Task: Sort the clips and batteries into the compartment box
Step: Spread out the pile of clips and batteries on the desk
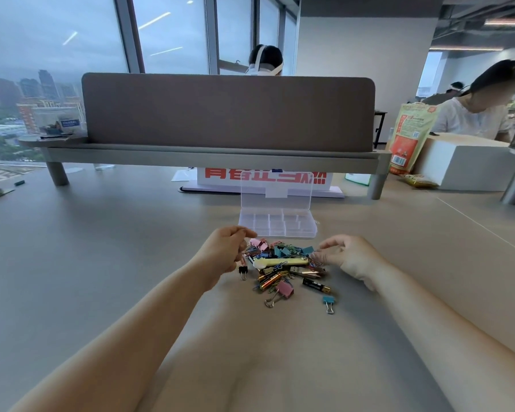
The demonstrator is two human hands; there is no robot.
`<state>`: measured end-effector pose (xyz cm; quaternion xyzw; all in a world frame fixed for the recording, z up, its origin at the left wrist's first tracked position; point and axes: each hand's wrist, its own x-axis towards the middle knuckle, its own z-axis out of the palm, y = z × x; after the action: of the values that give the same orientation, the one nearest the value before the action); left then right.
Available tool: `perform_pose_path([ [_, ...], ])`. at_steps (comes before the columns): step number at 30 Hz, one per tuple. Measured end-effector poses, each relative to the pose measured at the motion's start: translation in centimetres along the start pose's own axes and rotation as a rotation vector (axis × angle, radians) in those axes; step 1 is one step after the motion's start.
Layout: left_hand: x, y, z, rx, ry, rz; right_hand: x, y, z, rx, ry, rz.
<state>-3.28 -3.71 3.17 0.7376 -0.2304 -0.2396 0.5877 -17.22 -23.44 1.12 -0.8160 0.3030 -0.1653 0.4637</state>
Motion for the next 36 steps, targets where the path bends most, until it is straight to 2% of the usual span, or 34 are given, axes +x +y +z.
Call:
perform_pose_path([
  [2,0.9,0.1,0.8,0.257,0.050,0.136,0.6,-0.1,0.0,-0.049,0.014,-0.018],
  [4,1.7,-0.1,1.5,0.405,0.079,0.243,1.2,-0.1,0.4,-0.047,0.041,-0.028],
  [8,3.2,-1.0,2.5,0.639,0.102,0.308,1.9,-0.1,1.1,-0.055,0.078,-0.034],
  [12,3.5,-1.5,2.7,0.785,0.081,0.351,2.6,0.1,1.6,-0.237,0.087,-0.077],
  [15,3.5,-1.5,2.6,0.740,0.095,0.383,2.8,0.0,1.7,-0.196,0.106,-0.082],
  [19,3.4,-1.5,2.4,0.600,0.141,0.370,2.9,0.2,0.6,-0.023,0.243,-0.031],
  [22,3.1,-1.6,2.1,0.556,0.135,0.369,2.9,0.7,0.2,-0.106,0.289,-0.010],
  [26,3.2,-1.9,1.9,0.541,0.130,0.333,3.1,0.8,0.6,-0.250,0.261,-0.009],
  [30,3.0,-1.9,1.9,0.629,0.147,0.316,2.5,0.5,0.2,-0.177,0.253,-0.049],
  [33,3.0,-1.9,1.8,0.701,0.180,0.346,1.5,0.0,-0.3,-0.115,0.134,-0.078],
  [36,3.1,-2.0,1.7,0.739,0.166,0.361,0.6,-0.6,-0.6,-0.209,0.034,-0.073],
])
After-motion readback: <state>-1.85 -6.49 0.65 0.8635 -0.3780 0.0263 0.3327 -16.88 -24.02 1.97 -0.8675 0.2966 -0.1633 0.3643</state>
